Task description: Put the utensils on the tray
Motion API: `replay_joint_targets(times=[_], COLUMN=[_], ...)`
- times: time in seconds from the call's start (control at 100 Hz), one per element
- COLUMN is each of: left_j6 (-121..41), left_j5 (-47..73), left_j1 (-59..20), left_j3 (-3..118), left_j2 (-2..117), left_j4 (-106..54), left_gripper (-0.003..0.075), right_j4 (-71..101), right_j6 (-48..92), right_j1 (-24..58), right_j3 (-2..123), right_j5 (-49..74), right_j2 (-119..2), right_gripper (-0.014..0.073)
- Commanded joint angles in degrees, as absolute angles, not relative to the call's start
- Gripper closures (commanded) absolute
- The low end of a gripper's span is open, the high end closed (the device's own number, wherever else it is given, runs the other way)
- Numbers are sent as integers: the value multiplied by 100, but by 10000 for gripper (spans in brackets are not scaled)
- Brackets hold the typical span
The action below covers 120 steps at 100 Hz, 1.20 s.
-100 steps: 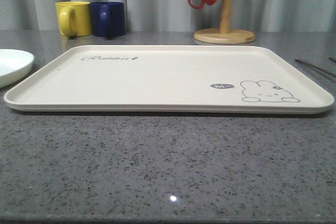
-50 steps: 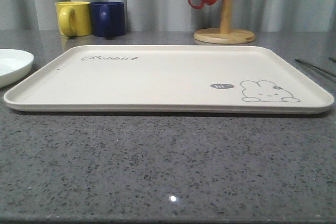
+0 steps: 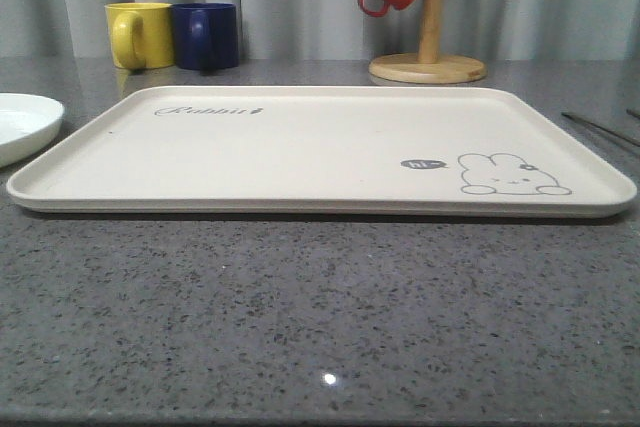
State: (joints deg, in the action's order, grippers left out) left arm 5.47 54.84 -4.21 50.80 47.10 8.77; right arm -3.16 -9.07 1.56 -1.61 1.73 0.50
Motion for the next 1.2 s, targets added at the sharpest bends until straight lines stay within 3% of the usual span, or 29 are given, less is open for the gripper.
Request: replay_joint_targets(times=[0.0,0.41,0.75,1.19], left_j6=[559,527,-411,-1046], left_j5=[5224,5261,5840,5794], left_j1=[-412,-388,447,1149], left_j3=[5268,6508,7977,8078], left_j2=[4784,6489,8258,9148], left_j4=[863,837,297,-329], left_gripper=[332,331,331,331], right_j4=[-308,-308,-308,-308], right_j6=[-863,-863,-863,-863], right_j1=[130,130,130,130], right_j3=[-55,-55,-55,-55], right_j5=[-353,-353,-353,-353], right_j2=[153,153,153,153], right_gripper=[671,671,671,671])
